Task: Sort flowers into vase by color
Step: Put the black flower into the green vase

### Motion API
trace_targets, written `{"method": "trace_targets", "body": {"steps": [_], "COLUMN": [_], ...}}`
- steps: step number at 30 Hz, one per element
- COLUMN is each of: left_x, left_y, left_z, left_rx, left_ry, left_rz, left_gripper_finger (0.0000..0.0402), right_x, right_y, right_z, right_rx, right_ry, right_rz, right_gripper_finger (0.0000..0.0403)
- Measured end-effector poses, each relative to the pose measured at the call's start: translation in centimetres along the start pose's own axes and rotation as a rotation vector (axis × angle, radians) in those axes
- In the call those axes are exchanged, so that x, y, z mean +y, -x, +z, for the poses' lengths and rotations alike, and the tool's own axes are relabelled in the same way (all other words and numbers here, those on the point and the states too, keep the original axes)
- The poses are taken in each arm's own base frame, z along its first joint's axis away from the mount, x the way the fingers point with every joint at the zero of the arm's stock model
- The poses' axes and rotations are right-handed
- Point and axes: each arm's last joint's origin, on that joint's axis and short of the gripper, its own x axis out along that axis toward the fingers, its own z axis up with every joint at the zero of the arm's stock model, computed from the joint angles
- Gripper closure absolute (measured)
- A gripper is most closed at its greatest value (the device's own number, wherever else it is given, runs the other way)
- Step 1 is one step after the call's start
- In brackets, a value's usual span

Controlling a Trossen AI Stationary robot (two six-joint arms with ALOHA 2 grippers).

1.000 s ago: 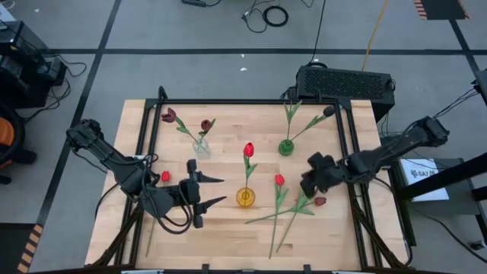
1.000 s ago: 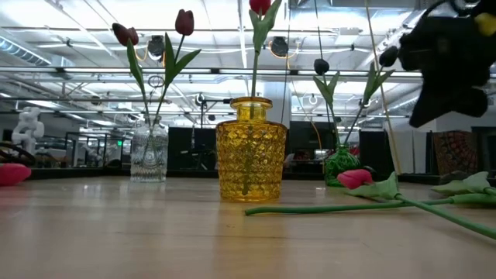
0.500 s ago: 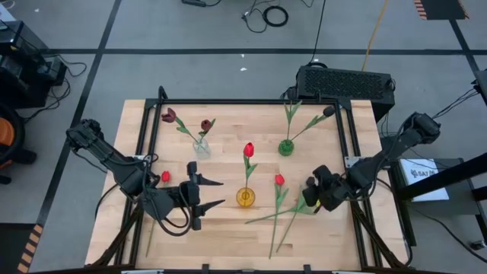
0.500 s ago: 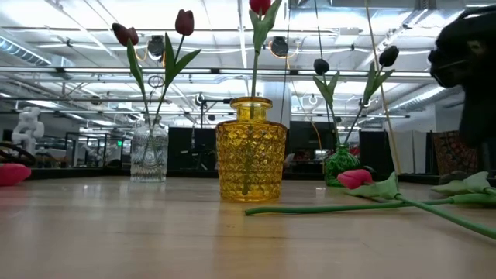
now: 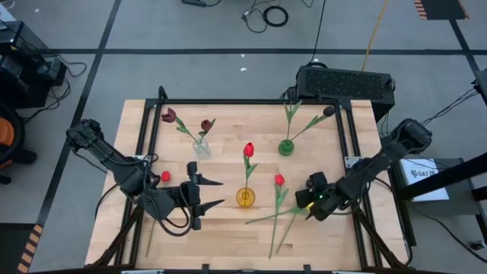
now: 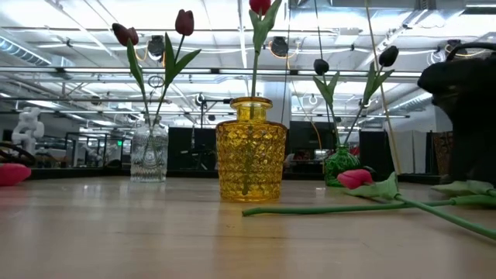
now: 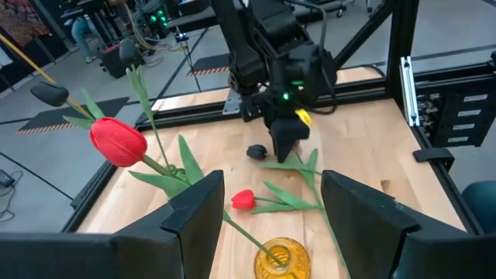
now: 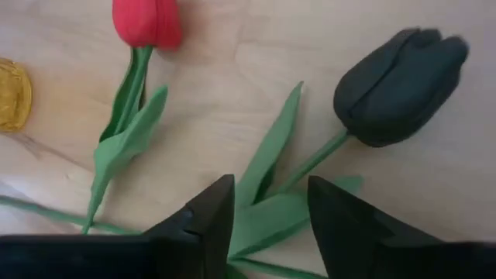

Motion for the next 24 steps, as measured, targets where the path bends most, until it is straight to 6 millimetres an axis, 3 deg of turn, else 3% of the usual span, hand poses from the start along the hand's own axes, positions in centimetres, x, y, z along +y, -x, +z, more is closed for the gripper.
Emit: {"method": "trace_targets", "body": {"steps": [10,21,24], "left_x": [0.0,0.2,0.2], "left_y": [0.0,-0.2,-0.2], "left_z": [0.0,0.0,0.0], "left_rx": [0.0,0.002,0.002], "left_ry": [-0.008,-0.005,-0.005], "left_rz": [0.0,0.008,0.008], "left_gripper_finger": [0.0178,0.0178,0.0178], "right_x": [0.0,0.1,0.2], "right_y": [-1.9,-2.3,-2.2], "right_z": [-0.8,-0.4,-0.4], "right_rx": [-0.062,-0.21,-0.224], "right_ry": [-0.013,-0.078,-0.078], "right_rz": [-0.032,0.034,0.049], "right_gripper_finger": [0.0259,0.0386,0.0395]}}
